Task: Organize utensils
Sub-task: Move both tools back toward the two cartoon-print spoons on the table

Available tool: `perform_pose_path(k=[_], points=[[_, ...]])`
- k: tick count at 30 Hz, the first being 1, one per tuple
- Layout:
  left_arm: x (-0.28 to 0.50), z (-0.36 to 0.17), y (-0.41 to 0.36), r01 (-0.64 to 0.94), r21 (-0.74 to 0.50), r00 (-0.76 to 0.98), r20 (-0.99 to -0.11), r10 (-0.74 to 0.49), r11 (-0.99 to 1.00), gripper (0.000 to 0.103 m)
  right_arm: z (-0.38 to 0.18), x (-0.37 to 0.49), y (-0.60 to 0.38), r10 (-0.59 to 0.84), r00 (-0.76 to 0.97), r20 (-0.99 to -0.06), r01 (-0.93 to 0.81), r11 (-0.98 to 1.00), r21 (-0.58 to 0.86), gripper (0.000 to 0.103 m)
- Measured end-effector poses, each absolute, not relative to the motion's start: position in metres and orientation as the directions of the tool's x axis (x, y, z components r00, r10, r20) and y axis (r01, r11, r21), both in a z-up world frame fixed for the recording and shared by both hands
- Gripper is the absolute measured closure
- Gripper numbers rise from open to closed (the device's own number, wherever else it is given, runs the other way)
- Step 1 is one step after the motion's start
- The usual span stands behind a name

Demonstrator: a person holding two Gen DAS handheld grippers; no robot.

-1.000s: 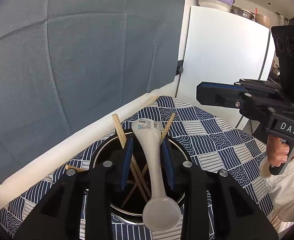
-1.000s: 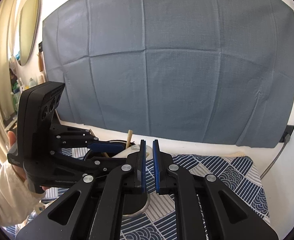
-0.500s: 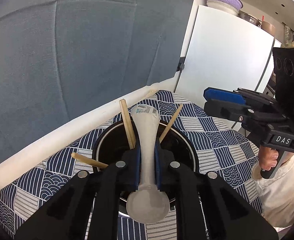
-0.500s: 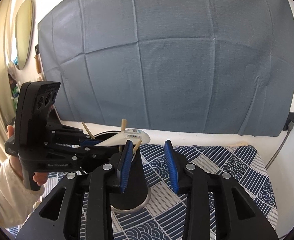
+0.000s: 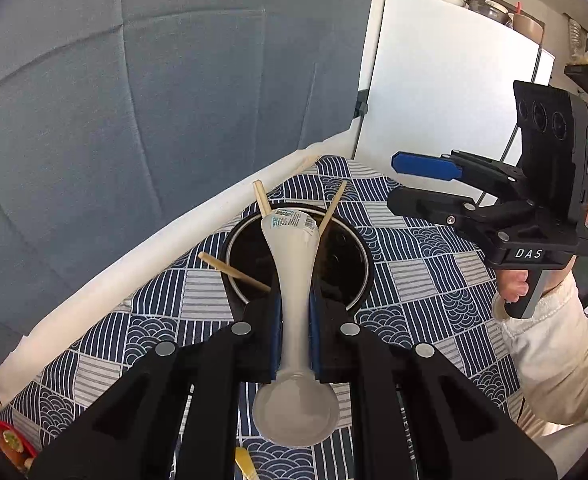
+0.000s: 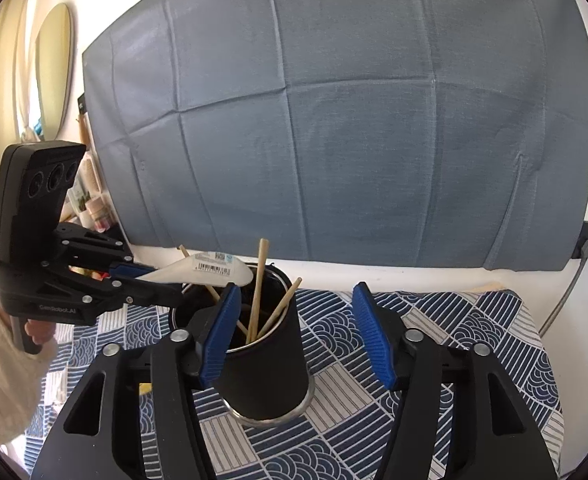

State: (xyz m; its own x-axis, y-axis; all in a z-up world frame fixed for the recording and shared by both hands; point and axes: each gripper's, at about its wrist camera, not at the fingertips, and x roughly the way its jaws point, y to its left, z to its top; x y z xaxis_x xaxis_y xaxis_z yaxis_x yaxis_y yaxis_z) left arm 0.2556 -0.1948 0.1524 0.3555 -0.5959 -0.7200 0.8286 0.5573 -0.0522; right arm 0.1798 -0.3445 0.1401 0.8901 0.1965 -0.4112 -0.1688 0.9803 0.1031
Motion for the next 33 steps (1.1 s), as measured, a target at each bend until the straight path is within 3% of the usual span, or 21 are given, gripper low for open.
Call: perform_pose_path(k=[4, 8, 16, 17, 19, 21, 23, 27, 33], points=[[0.254, 0.159, -0.2, 0.834, 0.006, 0.35, -0.779, -0.521, 0.551, 0.091, 0.137, 0.174, -0.346, 0.189, 0.899, -0.395, -0.166, 0.982, 0.091, 0.026], [0.25, 0.159, -0.216, 0.869, 0.046, 0.305, -0.835, -0.458, 0.493, 0.091, 0.131, 0.169, -0.35, 0.189, 0.901, -0.39, -0.166, 0.982, 0.092, 0.021], [0.253, 0.153, -0.256, 0.89, 0.152, 0.304, -0.901, -0.31, 0.431, 0.088, 0.122, 0.166, -0.36, 0.19, 0.902, -0.387, -0.159, 0.981, 0.112, 0.019], [0.255, 0.154, -0.257, 0.887, 0.148, 0.303, -0.901, -0.31, 0.437, 0.085, 0.121, 0.166, -0.361, 0.191, 0.901, -0.388, -0.158, 0.981, 0.117, 0.019], [0.259, 0.158, -0.255, 0.879, 0.126, 0.301, -0.894, -0.332, 0.459, 0.059, 0.119, 0.165, -0.365, 0.186, 0.902, -0.391, -0.15, 0.981, 0.12, 0.019], [0.262, 0.163, -0.253, 0.868, 0.124, 0.32, -0.88, -0.351, 0.481, 0.041, 0.118, 0.165, -0.368, 0.18, 0.901, -0.394, -0.142, 0.982, 0.123, 0.019], [0.264, 0.166, -0.251, 0.857, 0.127, 0.339, -0.868, -0.363, 0.499, 0.038, 0.117, 0.163, -0.373, 0.174, 0.903, -0.394, -0.134, 0.983, 0.126, 0.019], [0.265, 0.174, -0.239, 0.84, 0.113, 0.363, -0.844, -0.394, 0.531, 0.021, 0.117, 0.162, -0.374, 0.169, 0.903, -0.396, -0.128, 0.984, 0.127, 0.018], [0.258, 0.18, -0.213, 0.826, 0.096, 0.396, -0.801, -0.45, 0.556, 0.015, 0.116, 0.164, -0.363, 0.129, 0.898, -0.42, -0.107, 0.991, 0.077, 0.015]])
